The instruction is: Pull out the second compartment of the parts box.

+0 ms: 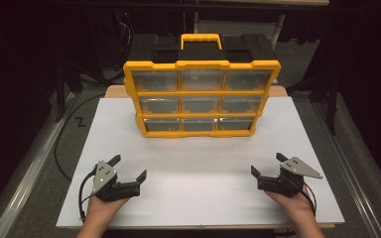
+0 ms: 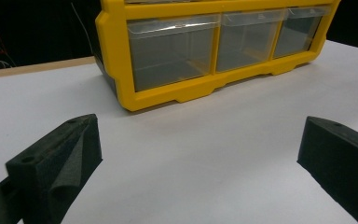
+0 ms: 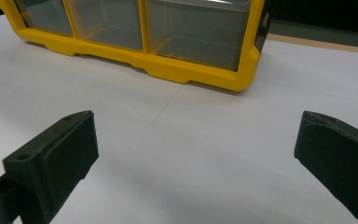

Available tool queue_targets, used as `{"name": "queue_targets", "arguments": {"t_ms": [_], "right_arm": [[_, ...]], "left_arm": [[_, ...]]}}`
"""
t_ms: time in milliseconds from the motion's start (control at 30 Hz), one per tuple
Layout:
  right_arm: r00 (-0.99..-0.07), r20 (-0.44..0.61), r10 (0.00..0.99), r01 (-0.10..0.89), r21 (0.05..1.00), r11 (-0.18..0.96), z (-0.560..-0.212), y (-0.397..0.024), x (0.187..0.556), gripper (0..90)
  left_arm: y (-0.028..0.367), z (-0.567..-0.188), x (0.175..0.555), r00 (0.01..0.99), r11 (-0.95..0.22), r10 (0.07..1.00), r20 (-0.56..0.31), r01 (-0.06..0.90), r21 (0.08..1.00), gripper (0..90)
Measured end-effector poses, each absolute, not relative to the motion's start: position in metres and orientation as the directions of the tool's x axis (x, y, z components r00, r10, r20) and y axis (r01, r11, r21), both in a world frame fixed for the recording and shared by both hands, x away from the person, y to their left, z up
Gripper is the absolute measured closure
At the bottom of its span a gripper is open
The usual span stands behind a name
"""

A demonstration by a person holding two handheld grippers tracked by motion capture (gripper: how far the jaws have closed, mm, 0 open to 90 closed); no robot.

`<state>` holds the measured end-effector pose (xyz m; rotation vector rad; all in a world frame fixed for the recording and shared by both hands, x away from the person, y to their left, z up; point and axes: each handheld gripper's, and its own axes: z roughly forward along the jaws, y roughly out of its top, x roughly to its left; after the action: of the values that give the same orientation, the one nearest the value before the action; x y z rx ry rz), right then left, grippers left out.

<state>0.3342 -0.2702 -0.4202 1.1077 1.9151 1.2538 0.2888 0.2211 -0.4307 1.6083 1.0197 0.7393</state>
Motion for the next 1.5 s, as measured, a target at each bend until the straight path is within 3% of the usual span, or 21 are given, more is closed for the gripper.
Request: {"name": "queue_targets", "arguments": {"t_ms": [700, 1500], "right_arm": [[-0.435, -0.079, 0.897, 0.272, 0.938, 0.214, -0.416, -0.266, 0.337, 0.9], [-0.411, -0.121, 0.904, 0.271, 0.930, 0.247, -0.419, -0.251, 0.370, 0.9]], "left_arm": [[0.222, -0.434, 0.291, 0.448, -0.100, 0.893, -0.035, 0.274, 0.957, 0.9], [0.220, -0.435, 0.291, 0.471, -0.133, 0.882, -0.014, 0.278, 0.951, 0.4]]}}
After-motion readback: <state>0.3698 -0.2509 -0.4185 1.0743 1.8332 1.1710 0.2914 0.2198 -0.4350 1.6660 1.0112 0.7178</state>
